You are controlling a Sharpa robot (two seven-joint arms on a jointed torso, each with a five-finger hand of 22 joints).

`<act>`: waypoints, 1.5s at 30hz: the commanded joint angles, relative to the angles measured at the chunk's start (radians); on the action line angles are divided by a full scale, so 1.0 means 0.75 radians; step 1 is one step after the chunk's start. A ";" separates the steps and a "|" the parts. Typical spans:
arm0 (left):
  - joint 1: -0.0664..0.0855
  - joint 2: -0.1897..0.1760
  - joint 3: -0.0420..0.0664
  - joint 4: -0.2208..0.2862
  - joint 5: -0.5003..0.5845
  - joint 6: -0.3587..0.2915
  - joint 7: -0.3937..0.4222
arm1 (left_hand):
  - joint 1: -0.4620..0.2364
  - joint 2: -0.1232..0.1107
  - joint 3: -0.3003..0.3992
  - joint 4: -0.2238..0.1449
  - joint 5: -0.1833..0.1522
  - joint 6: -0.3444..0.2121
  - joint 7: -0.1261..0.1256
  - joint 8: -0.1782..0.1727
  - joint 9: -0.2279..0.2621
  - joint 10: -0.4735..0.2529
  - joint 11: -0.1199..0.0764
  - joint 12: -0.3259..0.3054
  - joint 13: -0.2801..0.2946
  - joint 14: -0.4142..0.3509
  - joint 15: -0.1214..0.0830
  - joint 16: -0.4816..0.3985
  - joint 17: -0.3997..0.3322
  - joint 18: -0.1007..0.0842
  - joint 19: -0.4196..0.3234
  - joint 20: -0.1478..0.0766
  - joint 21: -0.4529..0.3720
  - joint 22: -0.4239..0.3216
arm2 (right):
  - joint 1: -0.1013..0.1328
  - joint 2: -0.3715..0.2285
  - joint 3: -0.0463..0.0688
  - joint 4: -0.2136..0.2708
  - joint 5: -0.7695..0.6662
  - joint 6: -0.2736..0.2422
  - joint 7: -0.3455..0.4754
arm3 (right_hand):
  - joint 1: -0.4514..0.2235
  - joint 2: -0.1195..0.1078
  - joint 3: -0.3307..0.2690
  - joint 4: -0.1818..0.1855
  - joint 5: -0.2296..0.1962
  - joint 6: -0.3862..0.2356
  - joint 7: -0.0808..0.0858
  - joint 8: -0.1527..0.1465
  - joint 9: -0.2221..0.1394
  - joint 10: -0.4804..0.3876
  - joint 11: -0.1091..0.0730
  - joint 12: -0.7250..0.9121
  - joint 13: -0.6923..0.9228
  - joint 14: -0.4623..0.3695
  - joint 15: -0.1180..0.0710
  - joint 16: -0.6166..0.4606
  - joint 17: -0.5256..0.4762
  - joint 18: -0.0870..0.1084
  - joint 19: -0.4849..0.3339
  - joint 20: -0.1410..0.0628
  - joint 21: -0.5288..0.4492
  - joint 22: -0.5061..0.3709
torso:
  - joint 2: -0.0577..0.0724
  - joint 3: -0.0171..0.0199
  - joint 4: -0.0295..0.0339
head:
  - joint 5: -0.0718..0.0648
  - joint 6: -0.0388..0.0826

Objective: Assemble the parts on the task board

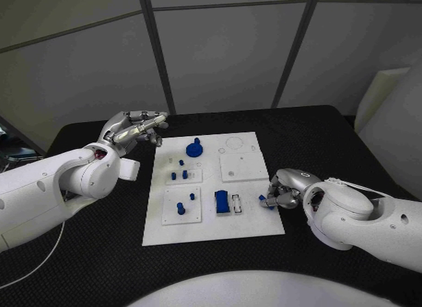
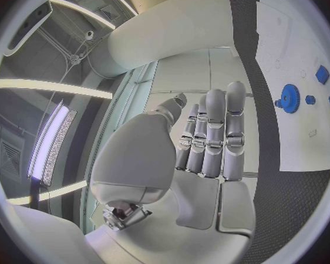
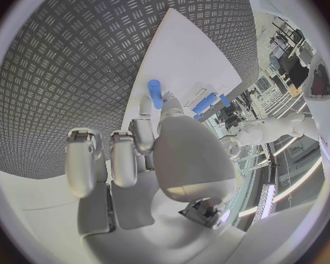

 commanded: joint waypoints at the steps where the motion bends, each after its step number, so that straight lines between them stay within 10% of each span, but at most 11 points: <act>1: 0.001 -0.001 0.001 0.001 0.004 0.015 0.001 | 0.010 0.004 -0.007 -0.002 0.002 -0.009 -0.001 0.004 0.001 -0.010 0.003 0.005 0.002 -0.011 0.003 0.007 -0.001 -0.010 -0.005 0.004 -0.006 -0.001 | -0.011 0.003 -0.009 -0.002 -0.042 0.105 -0.003 | 0.033 0.004 0.003 -0.016 -0.011 -0.003 0.001 -0.012 0.003 -0.006 -0.008 -0.006 -0.004 0.093 -0.006 -0.009 0.124 -0.008 0.096 -0.012 -0.009 0.273 | 0.000 -0.0003 0.0004 | 0.001 -0.003; 11: 0.001 -0.004 0.001 0.004 0.004 0.017 -0.004 | 0.010 0.005 -0.010 0.000 0.002 -0.010 -0.001 0.005 0.000 -0.012 0.003 0.007 0.002 -0.011 0.003 0.008 -0.002 -0.009 -0.006 0.004 -0.011 -0.004 | -0.014 0.024 -0.009 -0.019 -0.183 0.214 -0.010 | 0.229 0.071 0.122 -0.130 -0.150 -0.005 -0.001 -0.038 0.023 -0.023 -0.012 -0.026 -0.009 0.092 -0.012 -0.014 0.120 -0.008 0.095 -0.017 -0.010 0.273 | -0.001 0.0000 0.0026 | 0.006 -0.009; 17: 0.001 -0.004 0.001 0.003 0.004 0.017 -0.007 | 0.010 0.005 -0.010 0.000 0.002 -0.010 -0.001 0.005 0.000 -0.012 0.003 0.007 0.002 -0.011 0.003 0.008 -0.002 -0.009 -0.006 0.004 -0.011 -0.004 | -0.014 0.026 -0.009 -0.006 -0.129 0.200 -0.015 | 0.252 0.079 0.198 -0.154 -0.056 0.008 -0.001 -0.055 0.026 -0.027 -0.013 -0.031 -0.010 0.093 -0.011 -0.012 0.126 -0.009 0.097 -0.018 -0.007 0.276 | -0.002 0.0008 -0.0005 | 0.010 -0.010; 25: 0.001 0.000 0.000 0.002 0.004 0.017 -0.008 | 0.011 0.005 -0.010 0.000 0.002 -0.011 -0.001 0.005 0.000 -0.013 0.003 0.008 0.002 -0.012 0.003 0.008 -0.002 -0.008 -0.008 0.004 -0.014 -0.006 | -0.013 0.018 -0.008 0.030 0.000 0.087 -0.020 | 0.207 0.047 0.308 -0.165 0.039 0.010 -0.002 -0.065 0.050 -0.015 -0.014 -0.019 0.000 0.097 -0.011 -0.003 0.143 -0.012 0.103 -0.018 0.001 0.286 | -0.002 0.0003 0.0003 | 0.008 -0.006; 45: 0.001 0.000 0.000 0.008 0.004 0.016 -0.009 | 0.012 0.005 -0.010 0.000 0.002 -0.012 -0.001 0.005 0.000 -0.015 0.003 0.009 0.002 -0.012 0.003 0.008 -0.003 -0.008 -0.008 0.005 -0.014 -0.006 | -0.003 0.067 -0.002 0.085 0.343 -0.289 0.038 | 0.017 -0.063 0.508 -0.097 0.079 0.017 -0.010 -0.085 0.097 0.008 -0.019 -0.001 0.016 0.101 -0.016 0.005 0.162 -0.017 0.114 -0.021 0.017 0.305 | 0.000 -0.0014 0.0006 | 0.014 0.004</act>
